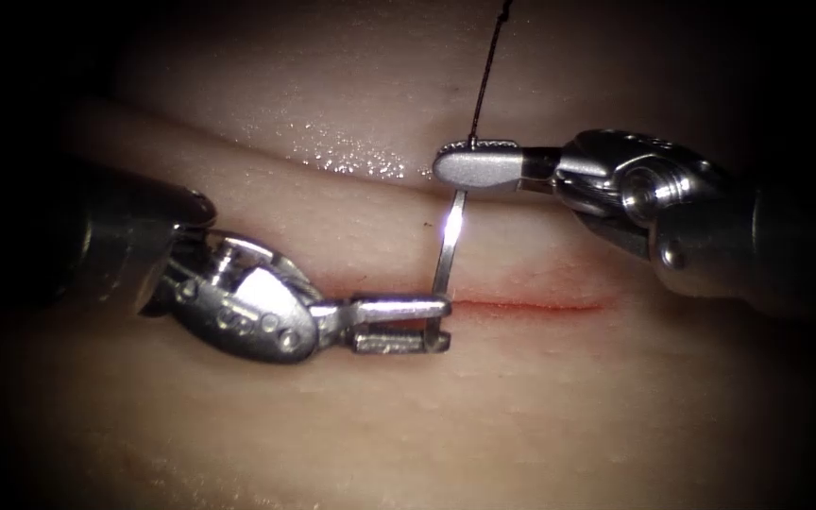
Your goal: Wound Closure
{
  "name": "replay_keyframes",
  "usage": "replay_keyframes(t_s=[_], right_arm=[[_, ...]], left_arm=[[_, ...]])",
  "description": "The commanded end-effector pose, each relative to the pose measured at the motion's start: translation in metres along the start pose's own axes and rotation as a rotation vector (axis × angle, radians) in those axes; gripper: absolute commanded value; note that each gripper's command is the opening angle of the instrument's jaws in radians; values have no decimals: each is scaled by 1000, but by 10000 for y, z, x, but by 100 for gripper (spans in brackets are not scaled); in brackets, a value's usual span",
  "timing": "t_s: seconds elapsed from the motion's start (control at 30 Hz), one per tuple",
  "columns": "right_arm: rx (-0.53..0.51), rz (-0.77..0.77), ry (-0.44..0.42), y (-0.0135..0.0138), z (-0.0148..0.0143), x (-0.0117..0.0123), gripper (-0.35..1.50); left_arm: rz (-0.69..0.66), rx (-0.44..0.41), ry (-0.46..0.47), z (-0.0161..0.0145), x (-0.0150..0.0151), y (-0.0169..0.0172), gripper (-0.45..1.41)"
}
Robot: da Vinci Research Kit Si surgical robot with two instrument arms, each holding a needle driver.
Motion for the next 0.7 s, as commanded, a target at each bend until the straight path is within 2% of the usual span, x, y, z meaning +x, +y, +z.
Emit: replay_keyframes(t_s=[0.03, 0.07, 0.13, 0.23, 0.37, 0.57, 0.7], right_arm=[[4, 5, -1, 3, 7, -3, -35], [4, -1, -1, 3, 7, -3, -8], [9, -23, 9, 4, 7, -2, 78], [17, -60, 38, 5, 5, 0, 119], [22, -58, 42, 5, 1, 2, 138], [42, -55, 50, 5, -13, 2, 130], [48, -43, 74, 7, -22, 9, 135]], left_arm=[[-1, 0, 0, 7, -4, 4, -45], [-1, 0, 0, 7, -4, 4, -45], [5, 0, 0, 7, -4, 4, -45], [17, -3, 3, 5, -4, 5, -45], [45, 0, 4, 3, -2, 5, -45], [95, 6, 14, -1, 0, 2, -45], [105, 22, 16, -5, 1, 1, -45]])
